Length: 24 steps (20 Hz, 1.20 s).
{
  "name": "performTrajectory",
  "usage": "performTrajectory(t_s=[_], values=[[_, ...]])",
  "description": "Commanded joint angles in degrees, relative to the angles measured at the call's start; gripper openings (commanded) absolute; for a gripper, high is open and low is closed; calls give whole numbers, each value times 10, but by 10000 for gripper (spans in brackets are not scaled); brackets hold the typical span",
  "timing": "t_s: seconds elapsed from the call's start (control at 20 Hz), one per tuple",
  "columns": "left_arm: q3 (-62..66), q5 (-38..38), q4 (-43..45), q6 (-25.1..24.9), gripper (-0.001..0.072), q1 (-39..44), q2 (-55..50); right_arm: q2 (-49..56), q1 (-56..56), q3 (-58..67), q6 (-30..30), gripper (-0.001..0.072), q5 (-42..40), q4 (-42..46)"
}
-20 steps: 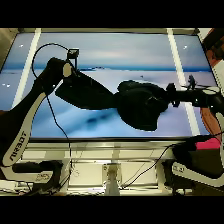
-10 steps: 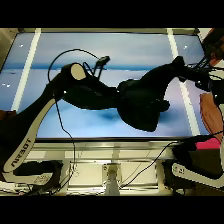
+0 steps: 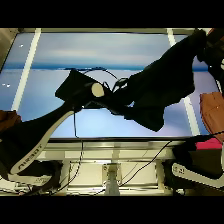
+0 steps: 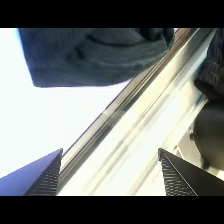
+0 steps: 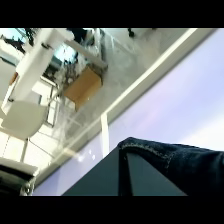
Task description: Fold the clothes and pants, and hang the long-sleeved shirts on hangers.
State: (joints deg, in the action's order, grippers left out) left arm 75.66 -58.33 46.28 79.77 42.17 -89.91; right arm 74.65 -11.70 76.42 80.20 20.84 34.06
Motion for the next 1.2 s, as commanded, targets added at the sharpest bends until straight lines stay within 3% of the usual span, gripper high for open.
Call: performTrajectory(t_s=[0.0, 0.15, 0.45, 0.9, 1.15], values=[[-7, 41, -10, -1, 705, 35, -28, 0, 0, 26, 0, 34, -19, 5], [-7, 50, -22, -1, 703, 56, -47, -1, 0, 26, -3, 34, -12, 9], [-7, 176, -50, -1, 704, 68, -81, -1, 0, 26, -3, 34, 6, 9], [-7, 235, -160, -1, 706, 97, -152, -1, 0, 26, -3, 34, 6, 9], [-6, 324, -227, -1, 702, 115, -166, -1, 0, 26, -2, 35, 6, 7]])
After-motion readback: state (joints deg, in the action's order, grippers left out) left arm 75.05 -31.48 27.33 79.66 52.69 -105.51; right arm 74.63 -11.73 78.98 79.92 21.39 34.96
